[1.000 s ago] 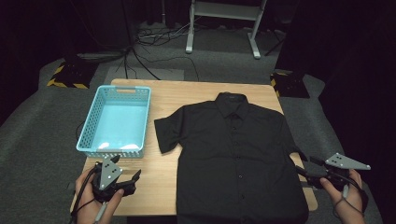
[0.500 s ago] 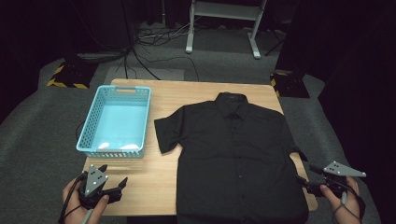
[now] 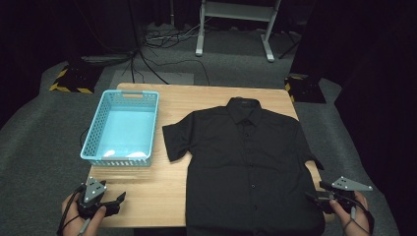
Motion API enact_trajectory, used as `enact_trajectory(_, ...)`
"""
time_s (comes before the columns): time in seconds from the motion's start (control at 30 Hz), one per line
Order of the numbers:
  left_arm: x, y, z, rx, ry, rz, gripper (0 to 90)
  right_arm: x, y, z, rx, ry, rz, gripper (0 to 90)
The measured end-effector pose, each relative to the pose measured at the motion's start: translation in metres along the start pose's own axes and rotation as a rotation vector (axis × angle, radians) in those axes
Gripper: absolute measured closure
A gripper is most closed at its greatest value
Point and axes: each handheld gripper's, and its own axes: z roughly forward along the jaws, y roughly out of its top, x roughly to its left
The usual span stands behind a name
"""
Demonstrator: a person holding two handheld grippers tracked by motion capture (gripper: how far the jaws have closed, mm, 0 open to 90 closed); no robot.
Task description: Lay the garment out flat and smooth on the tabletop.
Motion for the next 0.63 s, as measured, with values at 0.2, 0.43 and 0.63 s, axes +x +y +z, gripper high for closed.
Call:
enact_trajectory(0.2,0.006,-0.009,0.005,0.010,-0.023,-0.048,17.7,0.003,-0.013,0.007,-0.012,-0.013,0.001,17.6)
enact_trajectory(0.43,0.007,-0.018,0.009,-0.083,-0.013,-0.059,15.4,0.010,-0.026,0.008,-0.105,-0.067,0.028,15.6)
enact_trajectory(0.63,0.007,-0.019,0.009,-0.088,-0.012,-0.060,15.4,0.012,-0.025,0.009,-0.106,-0.082,0.042,15.1)
